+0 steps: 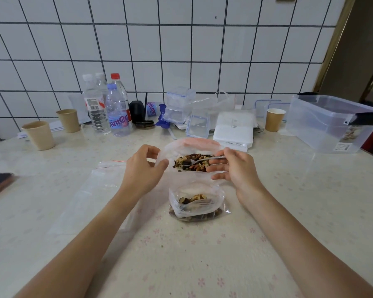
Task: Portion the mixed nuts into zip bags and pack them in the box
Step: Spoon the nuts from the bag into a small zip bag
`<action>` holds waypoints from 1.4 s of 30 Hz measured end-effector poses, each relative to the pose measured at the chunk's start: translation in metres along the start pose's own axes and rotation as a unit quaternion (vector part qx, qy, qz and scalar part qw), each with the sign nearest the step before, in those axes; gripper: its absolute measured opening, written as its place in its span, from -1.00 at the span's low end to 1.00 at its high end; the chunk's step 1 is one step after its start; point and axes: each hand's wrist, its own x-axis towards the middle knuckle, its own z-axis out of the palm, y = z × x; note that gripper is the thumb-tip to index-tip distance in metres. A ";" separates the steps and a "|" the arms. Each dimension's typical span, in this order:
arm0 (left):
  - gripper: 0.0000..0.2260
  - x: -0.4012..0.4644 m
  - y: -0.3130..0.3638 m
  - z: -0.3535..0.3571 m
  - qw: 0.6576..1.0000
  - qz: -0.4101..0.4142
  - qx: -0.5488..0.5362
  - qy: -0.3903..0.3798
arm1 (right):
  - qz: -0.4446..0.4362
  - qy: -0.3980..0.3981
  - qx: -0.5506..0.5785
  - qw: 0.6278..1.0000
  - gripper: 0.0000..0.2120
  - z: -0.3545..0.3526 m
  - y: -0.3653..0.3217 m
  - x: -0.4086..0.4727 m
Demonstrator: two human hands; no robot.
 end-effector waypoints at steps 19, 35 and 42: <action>-0.83 -0.023 0.033 -0.021 0.950 0.035 0.041 -0.308 | -0.056 -0.169 -0.116 0.977 -0.69 -0.045 -0.054 -0.007; -0.90 -0.013 0.026 -0.026 0.939 0.132 0.027 -0.317 | -0.252 -0.281 -0.170 0.910 -0.74 -0.052 -0.061 -0.007; -0.90 -0.014 0.024 -0.027 0.943 0.089 0.038 -0.318 | -0.100 -0.062 -0.070 0.991 -0.73 -0.047 -0.033 0.011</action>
